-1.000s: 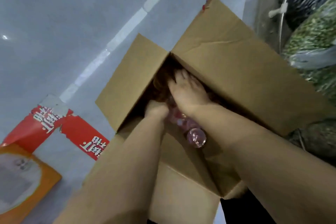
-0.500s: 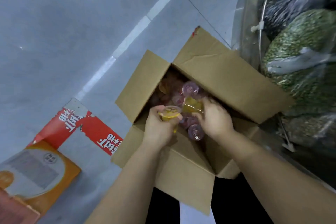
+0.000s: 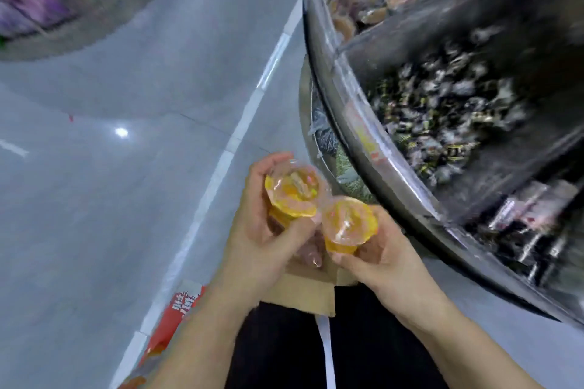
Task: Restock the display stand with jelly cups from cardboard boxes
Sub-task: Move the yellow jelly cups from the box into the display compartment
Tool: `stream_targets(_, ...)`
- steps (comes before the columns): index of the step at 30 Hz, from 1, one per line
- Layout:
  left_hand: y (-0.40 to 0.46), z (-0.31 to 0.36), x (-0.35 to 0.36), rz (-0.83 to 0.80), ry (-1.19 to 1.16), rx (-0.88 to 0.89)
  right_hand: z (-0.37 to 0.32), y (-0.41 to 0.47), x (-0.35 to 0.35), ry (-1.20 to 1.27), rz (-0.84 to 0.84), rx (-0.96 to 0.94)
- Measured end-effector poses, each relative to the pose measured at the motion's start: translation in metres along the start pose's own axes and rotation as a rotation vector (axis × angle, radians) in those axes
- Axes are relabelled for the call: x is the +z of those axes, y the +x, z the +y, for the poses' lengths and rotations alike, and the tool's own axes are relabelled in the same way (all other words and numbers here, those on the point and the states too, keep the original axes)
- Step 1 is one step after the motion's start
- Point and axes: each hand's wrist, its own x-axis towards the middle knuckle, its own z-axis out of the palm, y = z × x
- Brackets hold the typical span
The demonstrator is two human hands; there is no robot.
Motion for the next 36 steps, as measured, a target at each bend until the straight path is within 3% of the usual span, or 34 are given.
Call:
stream_targets(8, 0.017, 0.158, 0.092, -0.227, 0.194, 0.325, -0.153, -0.092, -0.057, -0.257, 0.232, -0.536)
stream_targets(13, 0.028, 0.19, 0.164, -0.289, 0.193, 0.424, -0.199, -0.125, -0.118, -0.259, 0.388, -0.643)
stream_targets(17, 0.033, 0.193, 0.217, -0.332, 0.133, 0.389, -0.214, -0.143, -0.162, -0.253, 0.465, -0.72)
stream_targets(21, 0.041, 0.198, 0.249, -0.453, 0.136, 0.36, -0.218, -0.152, -0.203, -0.218, 0.527, -0.705)
stream_targets(26, 0.052, 0.21, 0.272, -0.548, 0.286, 0.448, -0.218, -0.158, -0.242, -0.162, 0.487, -0.62)
stream_targets(31, 0.065, 0.226, 0.293, -0.474, 0.662, 0.757, -0.215, -0.157, -0.262, -0.25, 0.574, -0.545)
stream_targets(36, 0.084, 0.226, 0.307, -0.332, 0.869, 0.902, -0.214, -0.139, -0.259, -0.334, 0.74, -0.562)
